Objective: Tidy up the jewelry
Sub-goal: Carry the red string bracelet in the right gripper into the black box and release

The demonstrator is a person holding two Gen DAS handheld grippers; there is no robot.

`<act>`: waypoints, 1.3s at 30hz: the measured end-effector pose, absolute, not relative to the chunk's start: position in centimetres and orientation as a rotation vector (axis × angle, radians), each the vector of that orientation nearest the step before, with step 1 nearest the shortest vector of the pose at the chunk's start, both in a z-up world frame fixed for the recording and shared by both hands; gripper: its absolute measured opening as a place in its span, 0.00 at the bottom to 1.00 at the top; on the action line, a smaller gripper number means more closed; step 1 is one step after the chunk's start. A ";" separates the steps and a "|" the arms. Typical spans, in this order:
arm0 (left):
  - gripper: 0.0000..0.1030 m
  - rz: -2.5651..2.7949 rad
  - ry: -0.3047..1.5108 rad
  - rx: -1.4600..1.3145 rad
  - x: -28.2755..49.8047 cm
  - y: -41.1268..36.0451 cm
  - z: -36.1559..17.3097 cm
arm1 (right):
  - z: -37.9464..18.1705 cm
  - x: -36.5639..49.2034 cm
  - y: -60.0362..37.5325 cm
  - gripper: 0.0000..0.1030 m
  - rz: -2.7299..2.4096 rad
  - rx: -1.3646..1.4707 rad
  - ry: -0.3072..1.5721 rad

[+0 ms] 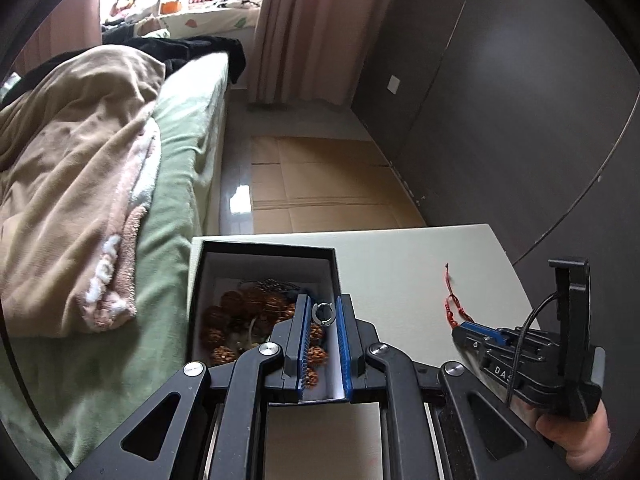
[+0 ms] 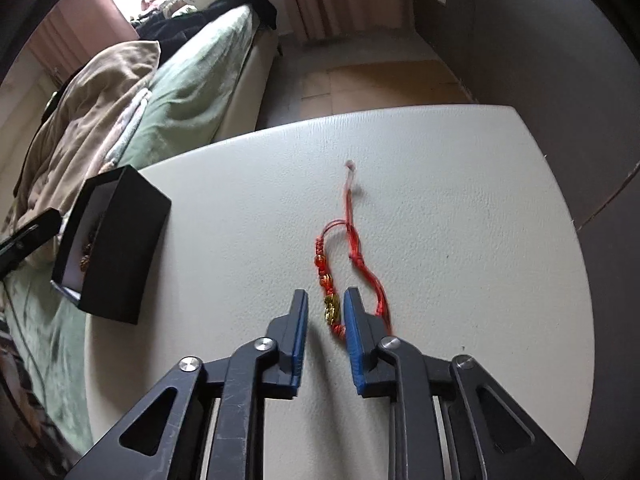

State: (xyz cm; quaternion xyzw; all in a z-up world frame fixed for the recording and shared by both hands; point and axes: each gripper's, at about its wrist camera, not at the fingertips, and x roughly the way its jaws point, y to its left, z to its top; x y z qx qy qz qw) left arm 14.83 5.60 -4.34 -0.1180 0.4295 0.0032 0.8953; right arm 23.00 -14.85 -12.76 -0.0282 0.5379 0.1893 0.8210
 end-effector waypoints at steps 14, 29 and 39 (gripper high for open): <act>0.13 -0.011 0.941 -0.377 15.5 8.5 -4.7 | -7.3 21.8 -15.7 0.08 0.556 0.183 1.002; 0.85 0.058 0.876 -0.444 13.8 12.3 -2.8 | -3.6 19.5 -9.5 0.08 0.803 0.350 0.900; 0.85 0.110 0.841 -0.423 12.5 14.3 -1.8 | -4.6 19.5 -5.2 0.11 0.892 0.431 0.920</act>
